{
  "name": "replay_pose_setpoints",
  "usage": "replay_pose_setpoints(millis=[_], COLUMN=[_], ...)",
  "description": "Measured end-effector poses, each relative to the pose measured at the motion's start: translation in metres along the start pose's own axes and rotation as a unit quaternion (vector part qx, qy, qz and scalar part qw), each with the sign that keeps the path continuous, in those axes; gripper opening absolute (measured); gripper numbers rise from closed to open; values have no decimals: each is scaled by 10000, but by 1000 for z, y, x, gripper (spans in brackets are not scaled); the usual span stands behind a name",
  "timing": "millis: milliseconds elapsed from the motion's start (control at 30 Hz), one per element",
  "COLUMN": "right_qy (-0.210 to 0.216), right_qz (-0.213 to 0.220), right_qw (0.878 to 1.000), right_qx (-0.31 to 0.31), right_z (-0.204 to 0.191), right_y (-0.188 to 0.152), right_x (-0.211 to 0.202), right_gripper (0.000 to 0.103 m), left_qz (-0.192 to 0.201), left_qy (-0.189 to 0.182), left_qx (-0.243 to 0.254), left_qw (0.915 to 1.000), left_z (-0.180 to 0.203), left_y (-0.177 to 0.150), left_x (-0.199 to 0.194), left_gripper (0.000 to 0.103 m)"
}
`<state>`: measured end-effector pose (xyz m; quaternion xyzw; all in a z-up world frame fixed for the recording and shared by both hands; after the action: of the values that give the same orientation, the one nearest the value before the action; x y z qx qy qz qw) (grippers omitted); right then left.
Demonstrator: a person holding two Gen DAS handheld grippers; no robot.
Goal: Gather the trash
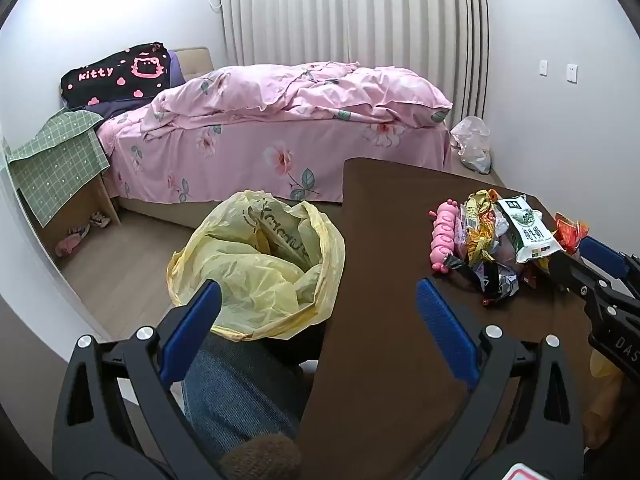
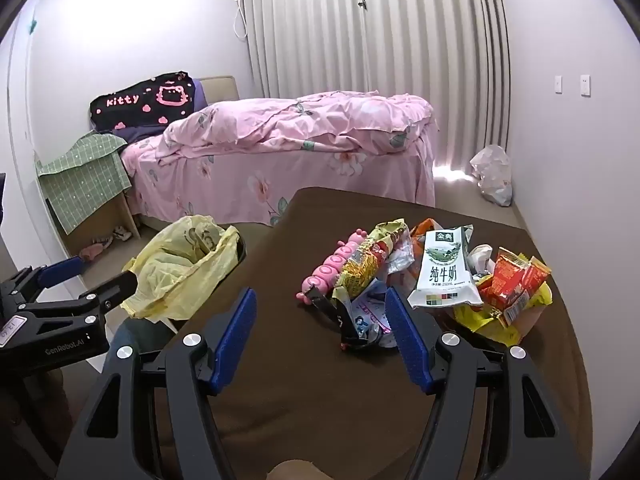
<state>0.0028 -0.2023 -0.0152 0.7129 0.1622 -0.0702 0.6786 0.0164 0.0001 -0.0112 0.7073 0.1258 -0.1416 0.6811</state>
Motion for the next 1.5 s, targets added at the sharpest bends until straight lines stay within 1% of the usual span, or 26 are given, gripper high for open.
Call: replay_pose_setpoints(millis=[100,133,367,800,1500], right_qy=[-21,39,70,83,91], right_qz=[-20,112,171,117,102], right_qw=[10000,9999,9998,9999,9999], right_qx=[-58,-4,11,-13,33], right_z=[-3,0,-4,-7,-6], right_y=[1,3,6,0,3], right_x=[2,-3,-5,5,2], right_gripper=[63,63,63,63,63], left_qz=[6,3,36,94,49], left_qy=[-28,-34,11,50,-13], left_qx=[49,59,69,10,-4], left_qw=[10000,10000,10000,9999,10000], left_z=[1,-1,-1,2,3], left_y=[-1,0,2,9,3], left_x=[0,0,-6,-7,-6], left_gripper=[93,93,93,93,93])
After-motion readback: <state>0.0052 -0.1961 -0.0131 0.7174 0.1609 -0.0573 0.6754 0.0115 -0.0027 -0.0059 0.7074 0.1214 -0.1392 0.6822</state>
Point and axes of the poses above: each gripper's, at about its wrist camera, not at the fingertips, and x roughly the way its jaws point, z to its right, y to its top, the point moved 2 cm from there along x, roughly the way its jaws point, and after that the axes turned 13 degrees about z, right-handed, at the moved point
